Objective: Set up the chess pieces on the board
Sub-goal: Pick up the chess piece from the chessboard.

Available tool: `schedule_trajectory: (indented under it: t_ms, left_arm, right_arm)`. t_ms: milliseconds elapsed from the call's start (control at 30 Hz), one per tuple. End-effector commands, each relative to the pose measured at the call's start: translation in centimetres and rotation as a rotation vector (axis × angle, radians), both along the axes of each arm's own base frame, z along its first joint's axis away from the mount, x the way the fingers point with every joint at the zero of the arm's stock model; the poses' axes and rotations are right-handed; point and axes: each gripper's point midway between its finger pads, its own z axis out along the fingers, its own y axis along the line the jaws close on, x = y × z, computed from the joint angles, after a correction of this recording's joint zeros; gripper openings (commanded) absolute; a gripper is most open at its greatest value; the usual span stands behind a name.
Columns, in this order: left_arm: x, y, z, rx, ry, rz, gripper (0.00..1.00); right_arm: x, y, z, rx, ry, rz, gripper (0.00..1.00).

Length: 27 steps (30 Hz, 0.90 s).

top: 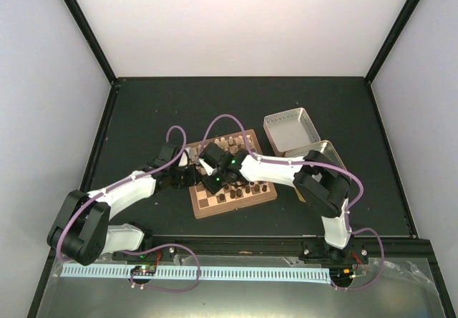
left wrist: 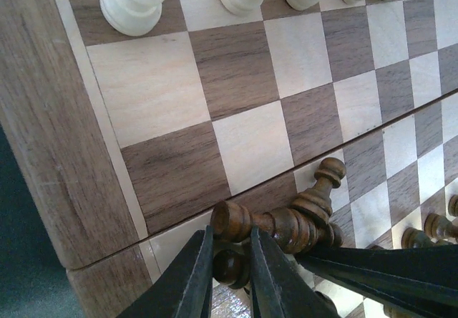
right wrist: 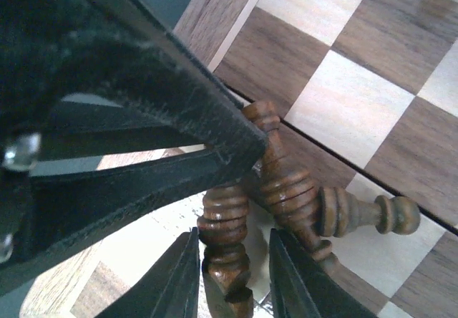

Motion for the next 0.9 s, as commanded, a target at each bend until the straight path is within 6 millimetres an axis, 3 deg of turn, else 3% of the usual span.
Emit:
schedule_trajectory:
  t_ms: [0,133,267,767,867]
  left_arm:
    - [0.0,0.3,-0.2,-0.012,0.008,0.027,0.15]
    - [0.0,0.2,0.3,-0.035,-0.004,0.041,0.15]
    - [0.1,0.5,0.5,-0.036,-0.015,0.053,0.15]
    - [0.2,1.0,0.9,-0.044,-0.025,0.070,0.15]
    - [0.3,0.7,1.6,-0.066,-0.040,0.061,0.20]
  right_arm:
    - [-0.2,-0.7,-1.9,-0.087,-0.018,-0.027,0.26]
    - [-0.4,-0.8,-2.4,-0.102,-0.029,-0.021,0.14]
    - [-0.4,-0.9,-2.0,-0.087,-0.038,-0.020,0.10]
    - [-0.8,0.4,4.2,0.188,-0.087,-0.037,0.07]
    - [-0.4,0.7,5.7,0.252,-0.090,-0.060,0.06]
